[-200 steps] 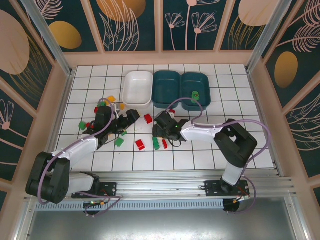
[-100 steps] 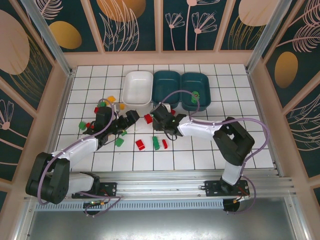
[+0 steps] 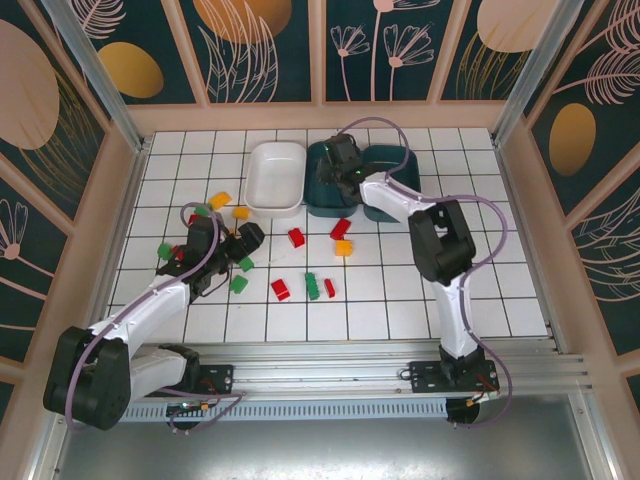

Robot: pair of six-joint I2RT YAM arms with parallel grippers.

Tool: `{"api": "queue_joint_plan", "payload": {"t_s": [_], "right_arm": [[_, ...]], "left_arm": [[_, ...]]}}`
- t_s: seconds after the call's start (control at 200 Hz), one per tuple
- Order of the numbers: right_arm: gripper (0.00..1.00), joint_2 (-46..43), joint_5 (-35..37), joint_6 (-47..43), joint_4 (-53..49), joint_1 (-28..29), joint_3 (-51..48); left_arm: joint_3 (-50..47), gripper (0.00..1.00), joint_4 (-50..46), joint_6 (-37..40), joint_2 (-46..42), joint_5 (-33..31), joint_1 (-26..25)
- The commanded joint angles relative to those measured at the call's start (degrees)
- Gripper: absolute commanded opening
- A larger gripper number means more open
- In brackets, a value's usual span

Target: Sort the legos into containers by color

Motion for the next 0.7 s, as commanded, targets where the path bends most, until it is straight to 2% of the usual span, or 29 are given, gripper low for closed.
{"api": "queue_joint_plan", "payload": {"t_s": [0.0,0.13,0.22,0.295,0.435,0.581,0.696], "right_arm": [[0.48,1.65,0.34,-2.03,-6.78,0.12,5.96],[0.62,-2.12,1.63,-2.37,-5.25,0.01,3.37],[0.63,-5.5,2.84,-2.85,-5.22,0.13,1.29],[0.62,-10.49,3.55,-2.99,-2.69,1.38,-4.42],[0.62,-18.46,4.68,-3.05,4.09,8.86,-17.25],[0.64,-17.6,4.11,-1.74,5.93,16.2,-22.9],[0.66,-13.4,8.94,-2.56,2.34,19.19,-21.4]], "left_arm": [[0.97,0.98,-4.23,0.9,-1.7,-4.91,0.65],[0.97,0.98,-4.76,0.1,-1.21,-4.45,0.76],[1.62,0.98,-4.99,-0.42,-0.72,-3.39,0.78],[3.23,0.98,-4.79,0.9,-0.98,-1.95,-0.12],[4.16,0.99,-4.04,2.13,-1.53,-3.26,-0.84],[1.18,0.98,2.54,0.52,-3.41,-2.05,-0.86],[-2.69,0.98,13.78,-1.88,-5.26,2.83,-0.87]]}}
